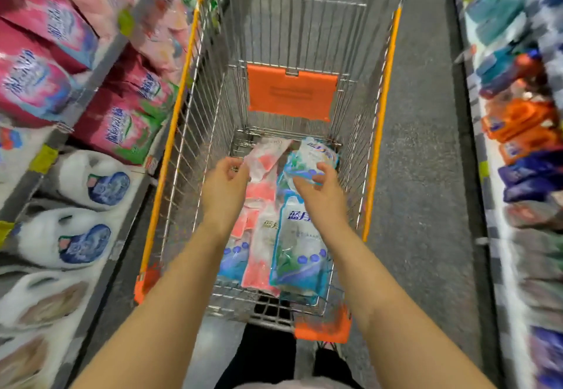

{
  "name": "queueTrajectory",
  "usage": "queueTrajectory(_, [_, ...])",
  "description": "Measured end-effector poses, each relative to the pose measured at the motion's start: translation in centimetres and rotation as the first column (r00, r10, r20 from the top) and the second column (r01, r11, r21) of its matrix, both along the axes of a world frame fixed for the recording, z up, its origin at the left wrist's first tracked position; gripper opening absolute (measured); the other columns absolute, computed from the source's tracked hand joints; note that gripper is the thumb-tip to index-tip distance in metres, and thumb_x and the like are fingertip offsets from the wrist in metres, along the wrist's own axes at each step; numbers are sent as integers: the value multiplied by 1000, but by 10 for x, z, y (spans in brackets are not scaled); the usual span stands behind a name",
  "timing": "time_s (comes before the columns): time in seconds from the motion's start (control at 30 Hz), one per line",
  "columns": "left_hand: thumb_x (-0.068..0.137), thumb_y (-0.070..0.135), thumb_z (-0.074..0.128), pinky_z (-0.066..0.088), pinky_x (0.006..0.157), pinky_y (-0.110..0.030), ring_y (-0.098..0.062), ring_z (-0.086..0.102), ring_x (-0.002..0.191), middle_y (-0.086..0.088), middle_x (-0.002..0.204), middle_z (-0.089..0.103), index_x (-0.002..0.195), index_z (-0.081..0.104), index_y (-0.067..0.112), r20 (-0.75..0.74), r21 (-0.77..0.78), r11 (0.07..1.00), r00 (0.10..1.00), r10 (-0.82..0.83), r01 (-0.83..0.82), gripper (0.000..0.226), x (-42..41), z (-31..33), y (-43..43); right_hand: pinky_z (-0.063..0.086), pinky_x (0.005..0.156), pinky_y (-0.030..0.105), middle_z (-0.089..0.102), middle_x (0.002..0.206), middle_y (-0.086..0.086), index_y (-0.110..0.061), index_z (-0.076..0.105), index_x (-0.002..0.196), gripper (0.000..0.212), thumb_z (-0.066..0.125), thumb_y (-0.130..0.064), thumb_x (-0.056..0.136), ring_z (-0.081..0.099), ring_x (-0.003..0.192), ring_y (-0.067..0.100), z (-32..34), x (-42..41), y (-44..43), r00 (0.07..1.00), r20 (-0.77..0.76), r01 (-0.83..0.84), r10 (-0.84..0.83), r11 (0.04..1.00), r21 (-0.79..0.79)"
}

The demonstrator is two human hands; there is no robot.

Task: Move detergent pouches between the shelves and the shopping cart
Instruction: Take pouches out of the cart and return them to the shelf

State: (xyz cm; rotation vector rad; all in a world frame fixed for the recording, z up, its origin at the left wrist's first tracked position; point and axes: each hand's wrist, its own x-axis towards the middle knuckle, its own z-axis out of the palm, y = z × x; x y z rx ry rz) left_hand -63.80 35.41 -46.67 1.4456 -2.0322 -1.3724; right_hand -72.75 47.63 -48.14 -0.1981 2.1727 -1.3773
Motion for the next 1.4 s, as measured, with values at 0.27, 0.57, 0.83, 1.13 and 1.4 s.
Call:
queueTrajectory(0.27, [91,30,55,39,92,-34,-32,52,118,-17,129,54,141,29,10,278,284,925,902,-330,251,60,-38,-144,15,37,103,35,49,136,15,-9,36,141,60,60,-22,88,46,125,30,-130,5,-10,961,67,236,-269,922,308])
queueTrajectory(0.57, [98,36,39,41,92,-35,-36,55,112,-26,118,60,112,60,-7,531,531,808,642,-553,257,50,-37,-224,35,40,99,31,49,140,10,-15,30,146,58,51,-29,94,50,123,29,-188,27,12,890,199,273,-410,830,487])
queueTrajectory(0.83, [98,18,40,39,92,-33,-36,51,115,-25,125,54,120,52,-7,444,556,815,771,-456,162,35,-45,-215,45,44,97,39,56,130,11,-18,38,141,49,46,-28,94,55,114,32,-172,25,18,840,300,295,-453,844,448])
queueTrajectory(1.13, [93,11,48,29,65,-36,-21,42,73,-9,71,49,61,32,18,188,239,947,947,-261,213,36,-21,-137,74,39,104,39,51,138,8,-19,39,140,50,46,-38,95,50,123,27,-132,44,29,881,298,301,-368,921,246])
queueTrajectory(1.4, [92,9,48,35,65,-31,-14,41,64,3,64,49,71,52,11,-164,-76,997,986,-22,9,22,30,7,82,36,97,24,53,133,6,-13,41,138,55,41,-47,95,51,118,23,-39,55,41,954,299,7,17,997,-80])
